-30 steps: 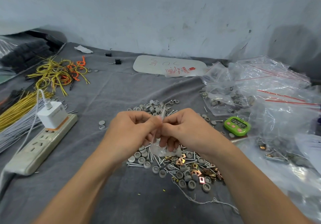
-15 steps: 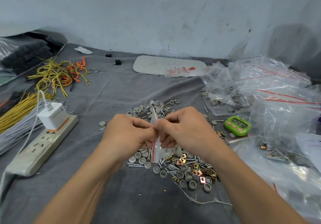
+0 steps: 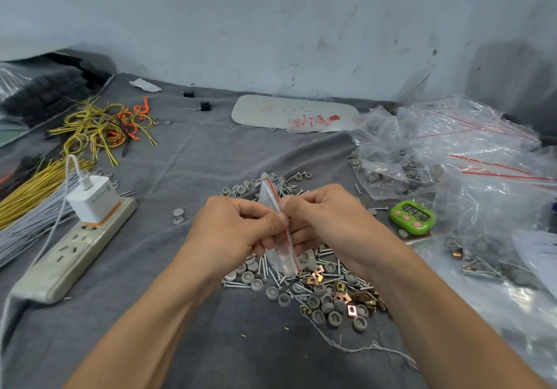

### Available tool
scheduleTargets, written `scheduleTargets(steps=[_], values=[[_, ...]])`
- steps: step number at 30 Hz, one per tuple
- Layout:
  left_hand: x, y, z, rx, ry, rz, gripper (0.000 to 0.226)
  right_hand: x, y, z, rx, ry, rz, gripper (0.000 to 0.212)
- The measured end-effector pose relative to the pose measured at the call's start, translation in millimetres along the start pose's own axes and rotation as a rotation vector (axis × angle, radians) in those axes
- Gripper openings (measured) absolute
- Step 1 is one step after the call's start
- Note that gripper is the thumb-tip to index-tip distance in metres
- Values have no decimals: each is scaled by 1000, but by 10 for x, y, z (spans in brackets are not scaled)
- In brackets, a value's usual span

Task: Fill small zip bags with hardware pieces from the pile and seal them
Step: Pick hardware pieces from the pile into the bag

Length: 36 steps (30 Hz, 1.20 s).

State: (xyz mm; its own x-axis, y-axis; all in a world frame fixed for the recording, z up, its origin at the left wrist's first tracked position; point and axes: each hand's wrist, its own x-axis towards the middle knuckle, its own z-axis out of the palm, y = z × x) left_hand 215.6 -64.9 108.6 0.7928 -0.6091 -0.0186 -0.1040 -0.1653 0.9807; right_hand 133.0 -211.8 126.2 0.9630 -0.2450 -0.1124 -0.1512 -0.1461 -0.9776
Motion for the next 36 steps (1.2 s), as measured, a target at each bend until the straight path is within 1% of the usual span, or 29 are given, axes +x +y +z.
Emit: scheduleTargets(steps=[7,10,11,14,16,17,18,19,21,22,23,25,26,27,28,29,30,31,32,34,35,36], values=[[-4,5,10,-9,-9,27,13,12,27,16,-11,-26,42,33],[-15,15,17,-35,-28,-3,19,13,33,12,-60,0,23,33],[-18,25,15,-64,-35,-24,22,13,30,8,-107,20,5,33],[-23,62,61,-171,-17,-120,35,12,-4,15,-350,112,-67,32],[-20,100,85,-253,58,-179,45,16,-45,17,-425,173,-112,30],[-8,111,66,-276,140,-193,46,24,-53,-10,-463,229,-137,31],[-11,134,22,-228,255,-178,42,27,-58,-46,-514,297,-160,33],[-18,138,-38,-96,399,-127,32,32,-58,-83,-567,358,-178,33],[-85,152,-136,312,632,11,4,18,-66,-99,-655,413,-204,33],[-128,170,-159,475,720,77,7,7,-80,-64,-696,423,-226,31],[-173,186,-178,580,780,163,10,3,-98,-6,-726,437,-267,30],[-233,232,-207,686,884,337,12,5,-139,121,-689,469,-380,27],[-262,267,-232,699,897,365,19,4,-154,175,-606,466,-432,25],[-276,287,-272,696,881,340,30,1,-160,216,-502,443,-467,25],[-283,296,-319,688,818,281,38,-4,-158,250,-398,407,-480,25],[-284,279,-370,661,718,218,42,-1,-147,274,-310,373,-472,27],[-273,236,-428,596,613,184,40,9,-131,294,-253,354,-449,28],[-261,191,-487,499,564,172,36,31,-106,303,-242,346,-421,28],[-257,168,-542,388,597,188,32,63,-71,299,-280,337,-387,28],[-241,139,-653,225,785,218,25,140,16,269,-469,266,-275,25],[-232,130,-693,223,850,222,24,179,61,247,-579,212,-198,22],[-219,112,-719,252,873,216,23,212,109,222,-679,175,-124,20]])
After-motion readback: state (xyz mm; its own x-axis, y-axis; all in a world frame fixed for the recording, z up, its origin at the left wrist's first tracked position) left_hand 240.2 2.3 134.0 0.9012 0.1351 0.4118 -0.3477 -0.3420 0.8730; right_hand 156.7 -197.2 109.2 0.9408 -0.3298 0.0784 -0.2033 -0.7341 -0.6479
